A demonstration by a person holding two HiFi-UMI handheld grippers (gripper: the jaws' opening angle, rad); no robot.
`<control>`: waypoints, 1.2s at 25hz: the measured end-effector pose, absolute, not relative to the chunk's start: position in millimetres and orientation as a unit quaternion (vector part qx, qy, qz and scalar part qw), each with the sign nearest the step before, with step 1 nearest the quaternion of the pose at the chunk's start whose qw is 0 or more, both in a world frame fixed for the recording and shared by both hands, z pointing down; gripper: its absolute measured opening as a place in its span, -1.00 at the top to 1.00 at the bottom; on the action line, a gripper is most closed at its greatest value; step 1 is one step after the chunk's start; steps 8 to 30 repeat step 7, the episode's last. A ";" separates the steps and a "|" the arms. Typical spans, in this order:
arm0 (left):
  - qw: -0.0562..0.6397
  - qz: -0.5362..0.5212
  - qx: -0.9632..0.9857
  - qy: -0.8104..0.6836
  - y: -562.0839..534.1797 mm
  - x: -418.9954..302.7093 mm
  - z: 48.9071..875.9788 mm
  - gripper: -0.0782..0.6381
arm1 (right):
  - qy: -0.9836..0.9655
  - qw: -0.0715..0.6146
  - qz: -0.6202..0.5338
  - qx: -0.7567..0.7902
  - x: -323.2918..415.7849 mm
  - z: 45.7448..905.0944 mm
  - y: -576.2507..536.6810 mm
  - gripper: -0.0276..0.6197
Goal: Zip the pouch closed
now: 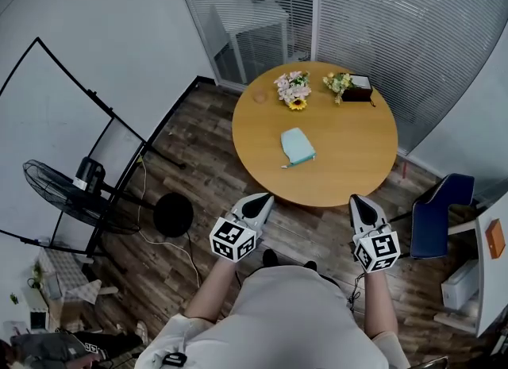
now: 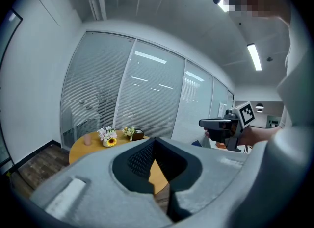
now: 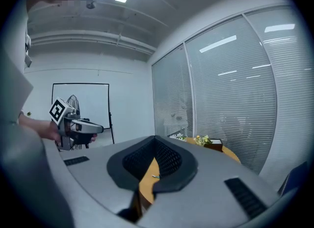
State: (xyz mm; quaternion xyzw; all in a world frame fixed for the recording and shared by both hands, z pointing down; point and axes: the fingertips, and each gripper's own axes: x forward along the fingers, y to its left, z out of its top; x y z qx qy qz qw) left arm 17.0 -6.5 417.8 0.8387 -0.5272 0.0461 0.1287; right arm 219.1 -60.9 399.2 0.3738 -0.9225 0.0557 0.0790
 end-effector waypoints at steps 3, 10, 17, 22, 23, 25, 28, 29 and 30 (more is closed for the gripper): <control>0.129 0.046 0.838 -0.528 -5.3 19.3 418.0 0.73 | -0.922 0.079 0.055 0.374 222.2 399.2 -61.7 0.91; 0.129 0.044 0.837 -0.530 -4.1 19.6 419.4 0.73 | -0.922 0.079 0.056 0.374 223.2 402.1 -61.4 0.91; 0.129 0.044 0.837 -0.530 -4.1 19.6 419.4 0.73 | -0.922 0.079 0.056 0.374 223.2 402.1 -61.4 0.91; 0.129 0.044 0.837 -0.530 -4.1 19.6 419.4 0.73 | -0.922 0.079 0.056 0.374 223.2 402.1 -61.4 0.91; 0.129 0.044 0.837 -0.530 -4.1 19.6 419.4 0.73 | -0.922 0.079 0.056 0.374 223.2 402.1 -61.4 0.91; 0.129 0.044 0.837 -0.530 -4.1 19.6 419.4 0.73 | -0.922 0.079 0.056 0.374 223.2 402.1 -61.4 0.91; 0.129 0.044 0.837 -0.530 -4.1 19.6 419.4 0.73 | -0.922 0.079 0.056 0.374 223.2 402.1 -61.4 0.91; 0.129 0.044 0.837 -0.530 -4.1 19.6 419.4 0.73 | -0.922 0.079 0.056 0.374 223.2 402.1 -61.4 0.91; 0.129 0.044 0.837 -0.530 -4.1 19.6 419.4 0.73 | -0.922 0.079 0.056 0.374 223.2 402.1 -61.4 0.91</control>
